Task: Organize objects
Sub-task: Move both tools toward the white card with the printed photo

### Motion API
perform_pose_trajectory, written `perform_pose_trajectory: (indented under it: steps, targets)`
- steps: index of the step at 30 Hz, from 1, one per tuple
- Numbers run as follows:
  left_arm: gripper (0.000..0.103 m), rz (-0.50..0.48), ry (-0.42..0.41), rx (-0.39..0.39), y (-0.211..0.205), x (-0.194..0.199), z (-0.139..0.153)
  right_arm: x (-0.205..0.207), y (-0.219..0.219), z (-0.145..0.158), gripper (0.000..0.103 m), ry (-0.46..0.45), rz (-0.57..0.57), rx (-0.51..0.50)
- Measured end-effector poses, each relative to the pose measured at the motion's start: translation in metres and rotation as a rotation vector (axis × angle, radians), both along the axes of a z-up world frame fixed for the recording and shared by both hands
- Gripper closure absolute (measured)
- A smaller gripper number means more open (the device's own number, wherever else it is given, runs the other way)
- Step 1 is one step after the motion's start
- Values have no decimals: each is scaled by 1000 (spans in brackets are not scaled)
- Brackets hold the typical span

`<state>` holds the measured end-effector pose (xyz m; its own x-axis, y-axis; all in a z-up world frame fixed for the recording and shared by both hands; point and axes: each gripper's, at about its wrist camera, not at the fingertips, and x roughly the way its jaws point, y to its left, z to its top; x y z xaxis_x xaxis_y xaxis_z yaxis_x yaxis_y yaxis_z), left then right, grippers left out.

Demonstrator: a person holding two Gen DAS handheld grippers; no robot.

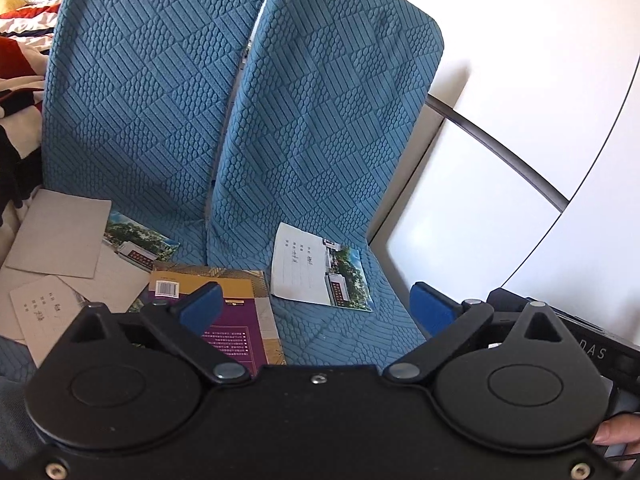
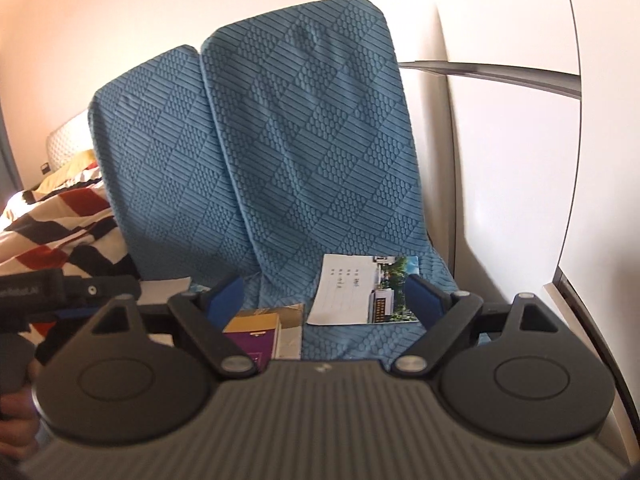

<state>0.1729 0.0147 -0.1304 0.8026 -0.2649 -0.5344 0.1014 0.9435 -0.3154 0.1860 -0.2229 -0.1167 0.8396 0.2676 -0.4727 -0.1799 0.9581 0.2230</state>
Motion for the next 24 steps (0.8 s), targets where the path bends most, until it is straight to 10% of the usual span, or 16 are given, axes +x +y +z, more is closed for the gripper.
perform_pose_trajectory:
  steps: [24]
  targets:
    - [4,-85,112,14,-31,115,-46,81,-36,-60,15,144,-68,40]
